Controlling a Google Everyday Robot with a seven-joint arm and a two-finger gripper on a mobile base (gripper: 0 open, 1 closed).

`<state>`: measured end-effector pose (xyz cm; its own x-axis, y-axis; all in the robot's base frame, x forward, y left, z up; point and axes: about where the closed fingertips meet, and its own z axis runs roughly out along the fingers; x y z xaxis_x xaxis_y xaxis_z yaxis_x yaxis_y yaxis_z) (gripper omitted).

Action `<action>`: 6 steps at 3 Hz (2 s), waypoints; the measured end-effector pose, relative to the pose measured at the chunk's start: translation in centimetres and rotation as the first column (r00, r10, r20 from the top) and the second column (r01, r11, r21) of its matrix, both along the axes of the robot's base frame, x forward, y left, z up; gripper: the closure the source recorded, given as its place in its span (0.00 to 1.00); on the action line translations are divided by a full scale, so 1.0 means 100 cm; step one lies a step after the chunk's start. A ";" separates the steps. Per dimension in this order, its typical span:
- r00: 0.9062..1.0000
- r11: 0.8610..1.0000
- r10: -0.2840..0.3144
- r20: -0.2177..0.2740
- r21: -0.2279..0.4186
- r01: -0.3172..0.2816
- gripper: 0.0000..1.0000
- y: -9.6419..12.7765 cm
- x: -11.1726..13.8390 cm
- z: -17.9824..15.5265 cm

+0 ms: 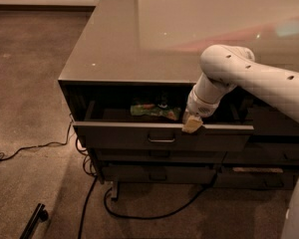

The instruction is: Open top drawer

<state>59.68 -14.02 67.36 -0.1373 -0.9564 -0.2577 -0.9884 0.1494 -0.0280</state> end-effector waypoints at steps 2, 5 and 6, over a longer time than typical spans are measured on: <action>1.000 1.000 0.000 0.000 0.000 0.000 0.00 0.000 0.000 0.000; 1.000 0.999 -0.030 0.005 -0.020 0.030 0.19 -0.014 -0.059 -0.013; 0.999 0.999 -0.038 0.001 -0.037 0.038 0.42 -0.021 -0.086 -0.014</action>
Offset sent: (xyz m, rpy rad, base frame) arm 0.0000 0.0000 0.0000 0.0000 0.0000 0.0000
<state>51.11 -16.15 65.92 -0.1739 -0.9593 -0.2227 -0.9819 0.1861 -0.0349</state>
